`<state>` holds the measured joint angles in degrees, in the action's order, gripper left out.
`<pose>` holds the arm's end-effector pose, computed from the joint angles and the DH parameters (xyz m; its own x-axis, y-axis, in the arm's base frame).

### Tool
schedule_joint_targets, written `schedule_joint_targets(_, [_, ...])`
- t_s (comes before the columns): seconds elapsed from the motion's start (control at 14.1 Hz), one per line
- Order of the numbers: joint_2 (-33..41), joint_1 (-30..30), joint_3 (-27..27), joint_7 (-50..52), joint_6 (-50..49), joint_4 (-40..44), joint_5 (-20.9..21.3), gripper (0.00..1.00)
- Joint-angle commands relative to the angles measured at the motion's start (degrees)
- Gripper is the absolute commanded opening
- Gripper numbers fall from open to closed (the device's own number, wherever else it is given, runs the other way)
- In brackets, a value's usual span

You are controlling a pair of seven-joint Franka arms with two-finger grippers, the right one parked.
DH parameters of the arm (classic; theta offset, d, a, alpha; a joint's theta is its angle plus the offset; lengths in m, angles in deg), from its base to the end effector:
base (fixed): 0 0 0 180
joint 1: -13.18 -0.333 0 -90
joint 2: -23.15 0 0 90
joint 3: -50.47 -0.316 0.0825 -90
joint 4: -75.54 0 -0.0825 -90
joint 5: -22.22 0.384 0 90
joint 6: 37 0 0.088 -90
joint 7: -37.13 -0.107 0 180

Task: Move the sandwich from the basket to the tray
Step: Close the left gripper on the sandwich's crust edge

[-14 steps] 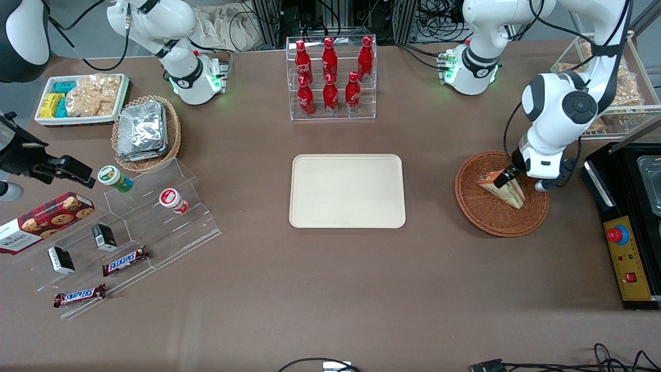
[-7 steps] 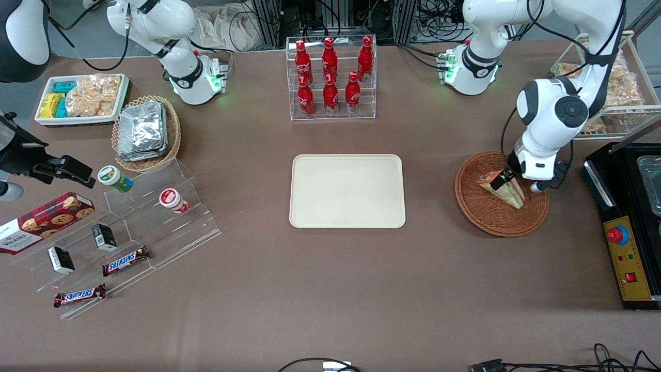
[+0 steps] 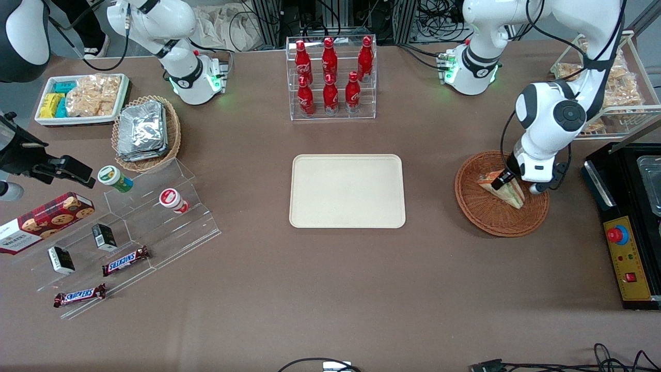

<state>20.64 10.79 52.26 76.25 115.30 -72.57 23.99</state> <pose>0.4476 0.0037 0.2466 0.7857 0.6178 0.0313 0.6179 -0.7863 0.0077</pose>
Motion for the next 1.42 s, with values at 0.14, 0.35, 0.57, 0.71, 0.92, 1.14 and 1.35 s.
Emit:
schedule_joint_targets(0.14, [0.48,-0.33,-0.03,0.26,1.33,-0.51,0.79,0.11])
schedule_joint_targets(0.35, [2.76,-0.24,-0.03,-0.45,-0.42,-0.16,0.96,0.11])
schedule_joint_targets(0.57, [6.53,0.03,0.23,-6.05,-4.99,0.72,1.05,0.10])
schedule_joint_targets(0.71, [7.95,0.29,0.41,-11.58,-7.63,1.94,1.05,0.10])
schedule_joint_targets(0.92, [7.96,0.55,2.77,-19.93,-9.39,3.79,1.14,0.10])
schedule_joint_targets(1.14, [7.96,0.55,3.22,-30.91,-9.48,5.46,1.31,0.10])
schedule_joint_targets(1.35, [7.78,0.64,3.83,-39.79,-14.03,8.96,1.31,0.09])
